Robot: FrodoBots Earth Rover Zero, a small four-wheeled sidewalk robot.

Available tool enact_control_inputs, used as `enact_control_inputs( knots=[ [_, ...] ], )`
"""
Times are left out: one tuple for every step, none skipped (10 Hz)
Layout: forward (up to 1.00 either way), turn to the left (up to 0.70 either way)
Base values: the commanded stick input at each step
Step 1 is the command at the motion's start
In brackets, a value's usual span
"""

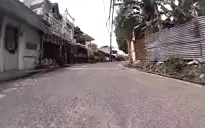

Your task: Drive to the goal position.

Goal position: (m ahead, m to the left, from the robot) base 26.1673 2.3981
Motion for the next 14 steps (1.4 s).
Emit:
enact_control_inputs(
  knots=[
    [0.5,0.07],
    [0.5,0.07],
    [0.5,0.07],
    [0.5,0.07],
    [0.5,0.07],
    [0.5,0.07],
    [0.5,0.07],
    [0.5,0.07],
    [0.5,0.07],
    [0.5,0.07],
    [0.5,0.07],
    [0.5,0.06],
    [0.5,-0.19],
    [0.5,-0.43]
  ],
)
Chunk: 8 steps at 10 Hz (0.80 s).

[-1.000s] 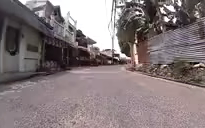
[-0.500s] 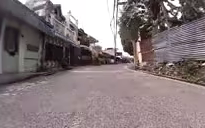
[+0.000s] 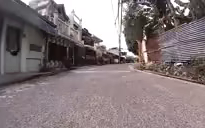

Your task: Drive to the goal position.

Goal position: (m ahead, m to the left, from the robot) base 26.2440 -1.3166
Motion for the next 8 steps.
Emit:
enact_control_inputs(
  knots=[
    [0.5,-0.43],
    [0.5,-0.43],
    [0.5,-0.43],
    [0.5,-0.23],
    [0.5,0.07],
    [0.5,0.07],
    [0.5,0.07],
    [0.5,0.07]
  ],
)
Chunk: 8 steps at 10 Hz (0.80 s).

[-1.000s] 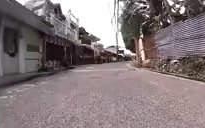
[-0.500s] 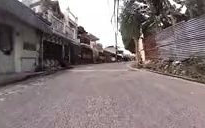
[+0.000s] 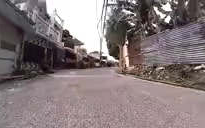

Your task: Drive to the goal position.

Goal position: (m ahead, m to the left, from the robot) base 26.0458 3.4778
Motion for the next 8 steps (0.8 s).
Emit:
enact_control_inputs(
  knots=[
    [0.5,0.07],
    [0.5,0.07],
    [0.5,0.07],
    [0.5,0.07],
    [0.5,0.07],
    [0.5,0.07],
    [0.5,0.07],
    [0.5,0.07]
  ],
)
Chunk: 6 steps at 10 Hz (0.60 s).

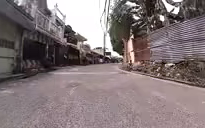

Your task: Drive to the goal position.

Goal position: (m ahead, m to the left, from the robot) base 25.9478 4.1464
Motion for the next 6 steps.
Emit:
enact_control_inputs(
  knots=[
    [0.5,0.07],
    [0.5,0.07],
    [0.5,0.07],
    [0.5,0.07],
    [0.5,0.07],
    [0.5,0.07]
  ],
)
